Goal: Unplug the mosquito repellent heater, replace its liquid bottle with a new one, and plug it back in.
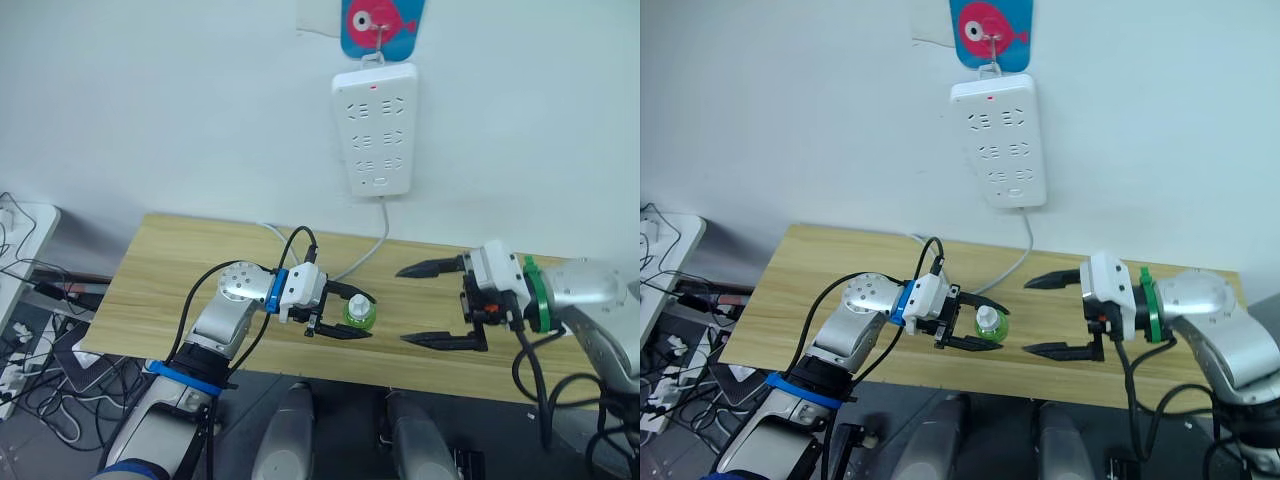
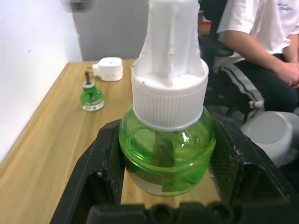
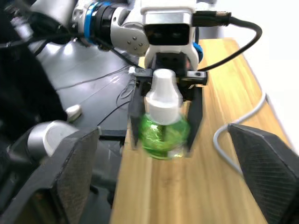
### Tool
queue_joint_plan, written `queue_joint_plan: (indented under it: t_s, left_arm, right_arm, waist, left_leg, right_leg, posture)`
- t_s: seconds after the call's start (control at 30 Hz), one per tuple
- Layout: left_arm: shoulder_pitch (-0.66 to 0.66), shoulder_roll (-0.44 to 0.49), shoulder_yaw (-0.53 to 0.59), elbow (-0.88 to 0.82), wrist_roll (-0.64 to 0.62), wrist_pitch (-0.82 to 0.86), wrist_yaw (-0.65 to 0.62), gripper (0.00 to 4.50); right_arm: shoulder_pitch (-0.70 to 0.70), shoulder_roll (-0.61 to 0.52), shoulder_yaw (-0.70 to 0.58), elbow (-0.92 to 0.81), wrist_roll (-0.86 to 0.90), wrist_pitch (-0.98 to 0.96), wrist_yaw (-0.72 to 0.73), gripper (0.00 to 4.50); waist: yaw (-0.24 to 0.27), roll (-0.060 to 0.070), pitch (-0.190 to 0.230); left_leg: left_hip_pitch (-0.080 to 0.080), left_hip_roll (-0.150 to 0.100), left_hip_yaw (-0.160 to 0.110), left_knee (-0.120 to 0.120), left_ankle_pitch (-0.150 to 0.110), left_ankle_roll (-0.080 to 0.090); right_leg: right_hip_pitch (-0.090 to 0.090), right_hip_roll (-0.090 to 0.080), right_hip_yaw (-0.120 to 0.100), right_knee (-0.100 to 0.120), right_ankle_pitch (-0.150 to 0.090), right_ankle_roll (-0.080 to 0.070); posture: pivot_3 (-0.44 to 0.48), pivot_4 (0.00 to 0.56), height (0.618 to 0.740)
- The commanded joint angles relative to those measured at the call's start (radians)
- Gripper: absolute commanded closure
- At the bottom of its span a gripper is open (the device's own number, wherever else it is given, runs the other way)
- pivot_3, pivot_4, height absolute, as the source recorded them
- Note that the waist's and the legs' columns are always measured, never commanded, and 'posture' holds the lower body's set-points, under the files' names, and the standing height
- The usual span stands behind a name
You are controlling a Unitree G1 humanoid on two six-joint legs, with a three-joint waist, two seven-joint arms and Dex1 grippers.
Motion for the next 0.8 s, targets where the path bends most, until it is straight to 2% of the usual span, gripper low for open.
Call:
queue_joint_plan:
  t_s: [0.03, 0.17, 0.33, 0.53, 0.8]
  left_arm:
    - [-0.013, -0.021, 0.011, 0.012, 0.005, -0.019, 0.027, 2.23]
    - [-0.024, -0.034, 0.01, 0.03, 0.013, -0.024, 0.037, 2.23]
    - [-0.031, -0.041, 0.002, 0.033, 0.016, -0.03, 0.023, 2.23]
    - [-0.039, -0.045, 0.005, 0.041, 0.019, -0.03, 0.023, 2.23]
    - [-0.033, -0.04, 0.007, 0.031, 0.017, -0.028, 0.023, 2.23]
  right_arm:
    - [0.056, 0.077, -0.006, -0.172, -0.004, 0.08, -0.232, 0.06]
    - [0.046, 0.209, 0.091, -0.218, -0.118, 0.123, -0.463, 0.06]
    - [0.034, 0.286, 0.2, -0.214, -0.211, 0.146, -0.586, 0.06]
    - [0.052, 0.3, 0.228, -0.207, -0.24, 0.144, -0.608, 0.06]
    - [0.083, 0.244, 0.123, -0.189, -0.223, 0.136, -0.582, 0.06]
  waist:
    - [-0.007, 0.0, 0.0]
    - [-0.013, 0.0, 0.0]
    - [-0.018, 0.0, 0.0]
    - [-0.02, 0.0, 0.0]
    - [-0.03, 0.0, 0.0]
  left_leg:
    - [0.0, 0.0, 0.0, 0.0, 0.0, 0.0]
    - [0.001, 0.0, 0.002, 0.0, 0.0, 0.0]
    - [0.001, 0.0, 0.002, 0.0, 0.0, 0.0]
    - [0.0, 0.0, 0.001, 0.0, 0.0, 0.0]
    - [0.0, 0.0, 0.001, 0.0, 0.0, 0.0]
  right_leg:
    - [0.0, 0.0, 0.001, 0.0, 0.0, 0.0]
    - [0.0, 0.001, 0.002, 0.0, 0.0, 0.0]
    - [0.0, 0.002, 0.002, 0.0, 0.0, 0.0]
    - [0.0, 0.002, 0.001, 0.0, 0.0, 0.0]
    - [0.0, 0.002, 0.0, 0.0, 0.0, 0.0]
  posture:
    - [0.209, 0.288, 0.74]
    - [0.197, 0.297, 0.74]
    - [0.19, 0.303, 0.74]
    - [0.192, 0.3, 0.74]
    - [0.193, 0.298, 0.74]
